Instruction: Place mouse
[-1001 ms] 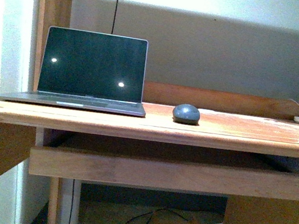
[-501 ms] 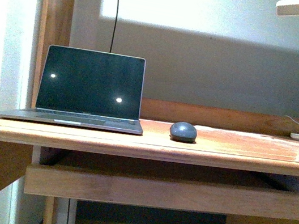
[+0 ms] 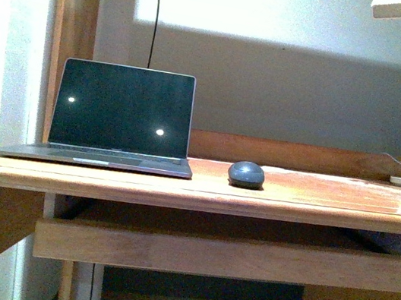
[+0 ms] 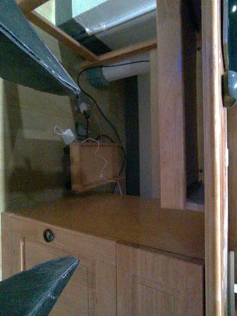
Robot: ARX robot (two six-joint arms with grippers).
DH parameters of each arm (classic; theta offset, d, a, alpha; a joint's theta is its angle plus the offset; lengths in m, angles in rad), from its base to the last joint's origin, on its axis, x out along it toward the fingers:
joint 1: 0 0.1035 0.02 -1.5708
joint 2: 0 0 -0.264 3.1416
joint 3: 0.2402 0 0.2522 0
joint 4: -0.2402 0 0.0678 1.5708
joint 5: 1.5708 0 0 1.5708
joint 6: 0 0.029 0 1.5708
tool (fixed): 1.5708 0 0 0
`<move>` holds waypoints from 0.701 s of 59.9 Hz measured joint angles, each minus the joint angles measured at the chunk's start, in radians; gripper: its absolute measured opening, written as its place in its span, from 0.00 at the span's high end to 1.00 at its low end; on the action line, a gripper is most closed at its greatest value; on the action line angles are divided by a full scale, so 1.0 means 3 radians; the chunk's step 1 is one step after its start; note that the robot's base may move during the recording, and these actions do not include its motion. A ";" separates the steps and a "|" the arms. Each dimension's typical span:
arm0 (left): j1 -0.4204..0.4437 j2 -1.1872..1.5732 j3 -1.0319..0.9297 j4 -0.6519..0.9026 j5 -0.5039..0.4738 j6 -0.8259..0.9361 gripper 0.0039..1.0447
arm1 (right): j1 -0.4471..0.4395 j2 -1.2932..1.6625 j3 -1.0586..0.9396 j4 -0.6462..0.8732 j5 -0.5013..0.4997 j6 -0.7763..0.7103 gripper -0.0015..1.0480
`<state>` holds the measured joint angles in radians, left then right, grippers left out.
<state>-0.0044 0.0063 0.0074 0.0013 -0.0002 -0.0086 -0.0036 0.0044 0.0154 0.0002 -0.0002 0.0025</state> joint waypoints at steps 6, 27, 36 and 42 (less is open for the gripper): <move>0.0000 0.0000 0.0000 0.0000 0.0000 0.0000 0.07 | 0.0000 0.0000 0.0000 0.0000 0.0000 0.0001 0.07; 0.0000 0.0000 0.0000 0.0000 0.0000 0.0000 0.07 | 0.0000 0.0000 0.0000 0.0000 -0.0001 0.0000 0.07; 0.0000 0.0000 0.0000 0.0000 0.0000 0.0000 0.07 | 0.0000 0.0000 0.0000 0.0000 -0.0001 0.0001 0.07; 0.0000 0.0000 0.0000 0.0000 0.0000 0.0000 0.07 | 0.0000 0.0000 0.0000 0.0000 -0.0001 0.0001 0.07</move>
<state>-0.0044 0.0063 0.0074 0.0013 -0.0002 -0.0086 -0.0036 0.0044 0.0154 0.0002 -0.0006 0.0029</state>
